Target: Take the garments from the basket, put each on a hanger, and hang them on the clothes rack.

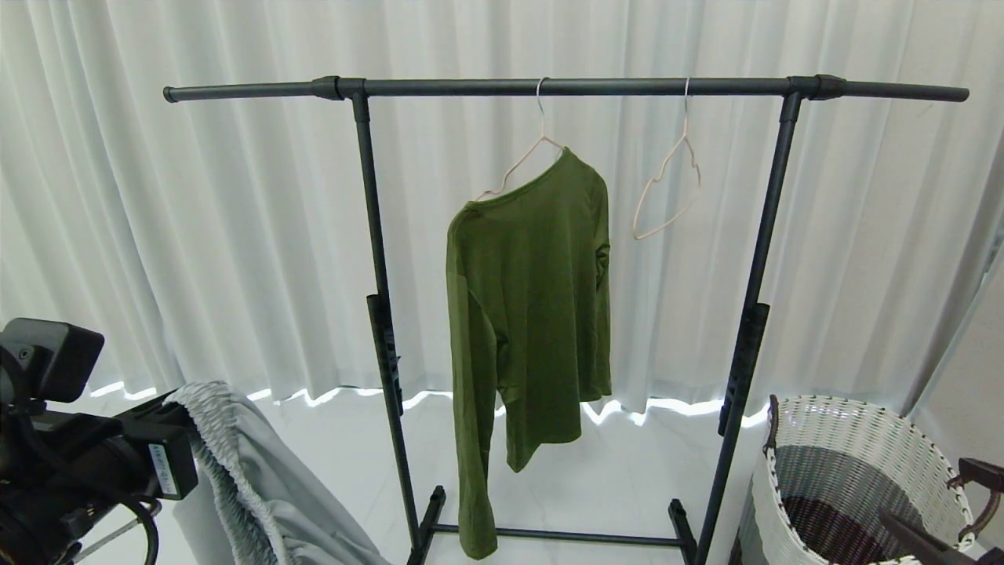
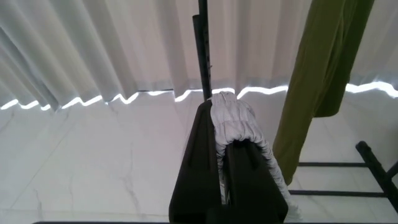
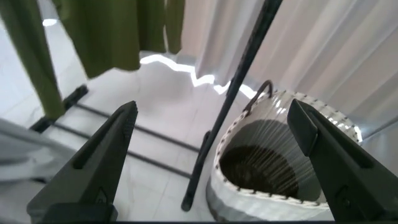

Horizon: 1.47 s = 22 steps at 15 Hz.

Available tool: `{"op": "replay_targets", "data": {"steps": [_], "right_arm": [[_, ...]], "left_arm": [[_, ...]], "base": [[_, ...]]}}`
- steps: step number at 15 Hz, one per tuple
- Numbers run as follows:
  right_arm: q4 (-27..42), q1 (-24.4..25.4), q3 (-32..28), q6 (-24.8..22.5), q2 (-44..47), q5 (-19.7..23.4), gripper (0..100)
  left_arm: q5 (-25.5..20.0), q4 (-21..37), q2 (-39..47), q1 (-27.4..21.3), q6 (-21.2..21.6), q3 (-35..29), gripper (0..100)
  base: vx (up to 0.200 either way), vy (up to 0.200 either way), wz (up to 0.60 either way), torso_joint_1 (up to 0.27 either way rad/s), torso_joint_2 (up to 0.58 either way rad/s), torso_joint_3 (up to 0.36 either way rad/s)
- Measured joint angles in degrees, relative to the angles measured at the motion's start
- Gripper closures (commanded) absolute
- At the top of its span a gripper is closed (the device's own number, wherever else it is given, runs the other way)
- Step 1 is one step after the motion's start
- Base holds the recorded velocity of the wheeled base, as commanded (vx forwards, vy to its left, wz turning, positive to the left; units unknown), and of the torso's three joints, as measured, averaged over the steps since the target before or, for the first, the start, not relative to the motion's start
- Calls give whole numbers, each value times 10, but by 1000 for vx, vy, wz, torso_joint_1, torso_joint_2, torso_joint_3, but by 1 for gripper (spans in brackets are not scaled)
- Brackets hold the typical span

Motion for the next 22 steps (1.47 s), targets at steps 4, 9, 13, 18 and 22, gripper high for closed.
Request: {"op": "replay_targets", "data": {"steps": [4,9,13,18,22], "right_arm": [[0,10,9,7,2,-1,0],[-1,-11,-7,9,16,-2,0],[0,-20,-10,8,20,-2,0],[0,-22,-11,9,20,-2,0],[0,-23,-10,9,21,-2,0]], "left_arm": [[0,0,-2,0,-1,-1,100],[-1,-3,-5,0,-1,-11,100],[-19,-3,-19,-2,1,-13,100],[-29,-5,-35,-2,1,-13,100],[-29,-4,-35,-2,2,-13,100]], "base": [[0,0,0,0,0,0],[0,0,0,0,0,0],[0,0,0,133,-294,-182],[0,0,0,128,-477,-252],[0,0,0,287,-471,-259]]}}
